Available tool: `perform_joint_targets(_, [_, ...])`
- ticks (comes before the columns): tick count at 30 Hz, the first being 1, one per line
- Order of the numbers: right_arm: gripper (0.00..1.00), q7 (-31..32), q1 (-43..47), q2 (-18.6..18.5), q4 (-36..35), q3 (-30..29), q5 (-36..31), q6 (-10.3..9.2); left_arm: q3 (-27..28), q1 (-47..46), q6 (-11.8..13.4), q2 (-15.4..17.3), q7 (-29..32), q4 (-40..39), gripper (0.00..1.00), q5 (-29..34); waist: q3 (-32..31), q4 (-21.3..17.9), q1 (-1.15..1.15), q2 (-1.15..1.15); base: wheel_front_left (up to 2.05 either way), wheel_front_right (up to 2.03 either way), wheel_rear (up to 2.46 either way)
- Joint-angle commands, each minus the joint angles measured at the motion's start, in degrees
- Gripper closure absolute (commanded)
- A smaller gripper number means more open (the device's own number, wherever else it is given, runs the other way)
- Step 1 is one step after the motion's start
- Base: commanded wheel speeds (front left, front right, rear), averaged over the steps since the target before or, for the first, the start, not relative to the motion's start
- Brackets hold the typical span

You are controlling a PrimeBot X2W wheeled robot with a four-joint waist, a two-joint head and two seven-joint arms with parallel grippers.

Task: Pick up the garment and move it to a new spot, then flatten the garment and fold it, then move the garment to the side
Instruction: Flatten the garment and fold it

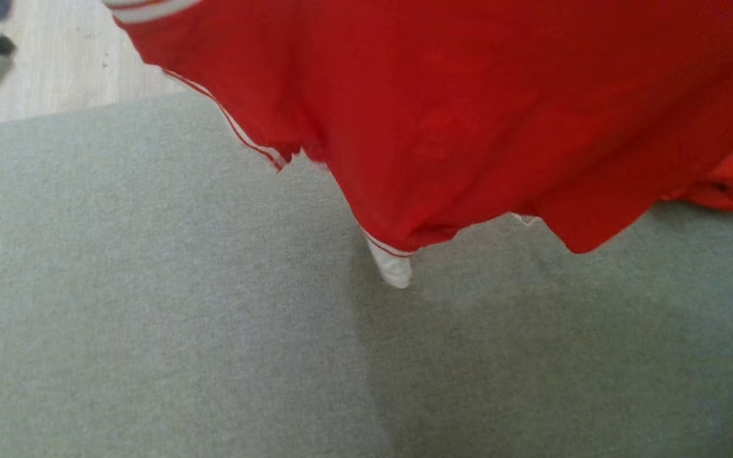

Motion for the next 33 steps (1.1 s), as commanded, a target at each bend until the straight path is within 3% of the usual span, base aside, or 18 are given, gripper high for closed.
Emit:
perform_joint_targets(1, [1.0, 0.97, -2.57, -3.57, -1.46, -0.84, -0.1, -0.04, 4.3, -4.02, 0.6, 2.93, 0.86, -0.95, 1.0, 0.65, -0.05, 0.16, 0.01, 0.0, 0.0, 0.0, 0.0])
perform_joint_targets(4, [1.0, 3.18, -5.58, -6.44, -0.34, 1.15, -0.82, -0.04, 4.95, -6.17, 0.32, 3.78, 2.97, -1.33, 1.0, 0.67, 0.4, 0.39, 0.01, 0.0, 0.0, 0.0, 0.0])
perform_joint_targets(8, [1.0, 4.79, -12.86, -8.48, 3.27, 8.82, -2.37, -0.04, 4.81, -9.07, -1.59, 3.21, 7.0, 1.14, 1.0, -0.18, 3.0, 1.02, 0.01, 0.0, 0.0, 0.0, 0.0])
perform_joint_targets(13, [1.0, 6.66, -27.21, -4.82, 9.83, 22.18, -5.68, -0.04, 2.86, -13.14, -3.95, -0.6, 11.02, 7.38, 1.0, 1.02, 9.55, 2.64, 0.01, 0.0, 0.0, 0.0, 0.0])
perform_joint_targets(17, [1.0, 4.21, -40.54, -1.41, 16.96, 28.26, -11.29, -0.04, 3.05, -19.26, -3.14, -4.98, 7.05, 14.34, 1.0, 7.97, 16.11, 4.38, 0.01, 0.0, 0.0, 0.0, 0.0])
perform_joint_targets(22, [1.0, -4.17, -53.81, 1.21, 25.88, 27.45, -21.35, -0.04, 6.15, -26.94, 2.24, -11.02, -3.57, 21.91, 1.0, 15.59, 22.17, 6.5, 0.01, 0.0, 0.0, 0.0, 0.0])
perform_joint_targets(24, [1.0, -7.34, -56.56, 2.0, 28.72, 26.93, -23.87, -0.04, 7.12, -27.78, 2.5, -12.6, -5.42, 23.13, 1.0, 16.39, 23.38, 7.14, 0.01, 0.0, 0.0, 0.0, 0.0])
perform_joint_targets(29, [1.0, -11.04, -56.48, 3.61, 33.58, 30.36, -24.13, -0.04, 8.5, -22.43, 0.31, -12.83, -6.41, 21.34, 1.0, 15.38, 25.01, 7.91, 0.01, 0.0, 0.0, 0.0, 0.0])
perform_joint_targets(33, [1.0, -12.3, -53.79, 4.39, 35.49, 33.36, -22.27, -0.04, 10.77, -15.33, 0.04, -11.93, -6.45, 16.51, 1.0, 14.08, 25.47, 7.93, 0.01, 0.0, 0.0, 0.0, 0.0])
